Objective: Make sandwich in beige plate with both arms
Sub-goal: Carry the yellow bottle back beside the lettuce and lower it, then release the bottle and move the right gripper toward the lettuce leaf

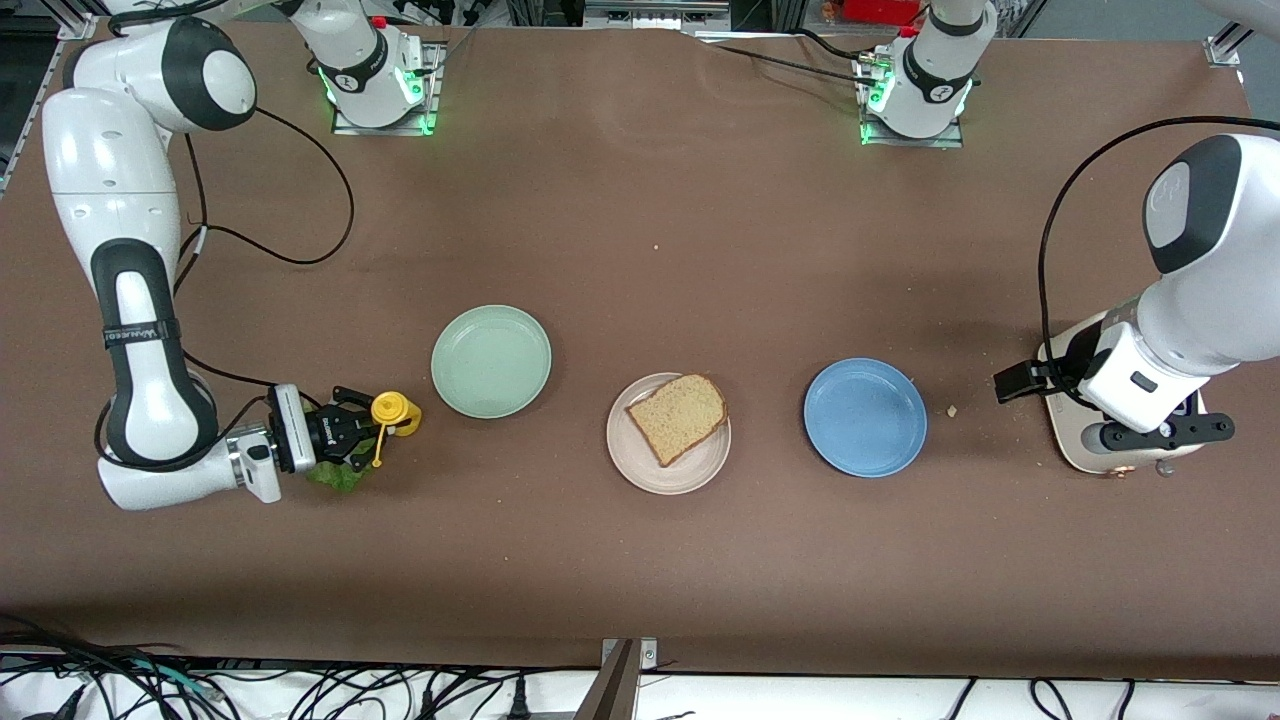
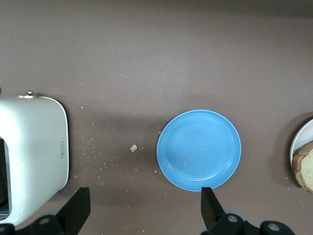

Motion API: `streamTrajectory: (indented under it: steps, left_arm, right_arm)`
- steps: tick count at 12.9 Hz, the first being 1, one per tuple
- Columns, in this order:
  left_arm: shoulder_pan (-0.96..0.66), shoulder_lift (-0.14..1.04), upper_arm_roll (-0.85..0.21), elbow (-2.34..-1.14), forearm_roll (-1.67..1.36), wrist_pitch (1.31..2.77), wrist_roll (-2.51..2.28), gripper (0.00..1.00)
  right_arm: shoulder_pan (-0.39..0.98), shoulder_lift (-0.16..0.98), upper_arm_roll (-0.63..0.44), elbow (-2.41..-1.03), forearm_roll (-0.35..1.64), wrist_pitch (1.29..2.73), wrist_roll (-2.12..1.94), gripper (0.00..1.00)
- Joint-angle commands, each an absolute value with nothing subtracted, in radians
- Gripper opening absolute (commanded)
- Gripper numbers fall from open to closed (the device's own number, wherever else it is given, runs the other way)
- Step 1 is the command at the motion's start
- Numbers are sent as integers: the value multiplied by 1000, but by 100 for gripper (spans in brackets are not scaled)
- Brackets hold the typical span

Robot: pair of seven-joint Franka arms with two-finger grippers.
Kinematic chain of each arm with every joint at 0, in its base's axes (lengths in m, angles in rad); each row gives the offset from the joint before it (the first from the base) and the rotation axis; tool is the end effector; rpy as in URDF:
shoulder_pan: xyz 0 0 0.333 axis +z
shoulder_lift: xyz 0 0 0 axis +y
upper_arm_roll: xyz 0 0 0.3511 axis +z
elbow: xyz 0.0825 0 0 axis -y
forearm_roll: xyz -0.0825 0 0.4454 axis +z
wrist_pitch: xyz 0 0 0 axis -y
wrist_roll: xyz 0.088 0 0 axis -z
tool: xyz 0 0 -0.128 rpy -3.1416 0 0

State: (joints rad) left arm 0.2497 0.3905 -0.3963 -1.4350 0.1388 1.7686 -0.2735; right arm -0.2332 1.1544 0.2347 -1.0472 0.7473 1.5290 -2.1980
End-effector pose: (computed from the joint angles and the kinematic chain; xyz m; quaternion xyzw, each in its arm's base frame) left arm 0.7379 -0.0516 0.4787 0.9980 0.0613 -0.0144 0.0031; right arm 0.7871 0.0331 0.1096 -0.4920 -0.6820 -0.2840 0.4605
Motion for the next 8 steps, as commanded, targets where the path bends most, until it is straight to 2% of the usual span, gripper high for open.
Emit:
streamTrajectory:
  steps: [1, 3, 5, 8]
  left_arm:
    - [259, 388, -403, -1433, 115, 1769, -250, 99]
    - [261, 388, -403, -1433, 115, 1770, -249, 99]
    - [261, 390, -403, -1433, 115, 1770, -249, 99]
    - [261, 396, -403, -1430, 115, 1770, -249, 99]
  right_arm:
    - [-264, 1192, 259, -1000, 805, 1476, -2229, 0]
    - [-270, 1193, 258, -1002, 805, 1474, -2230, 1]
    - [-275, 1209, 256, -1005, 805, 1476, -2233, 8]
    - [-275, 1218, 256, -1008, 818, 1477, -2237, 12]
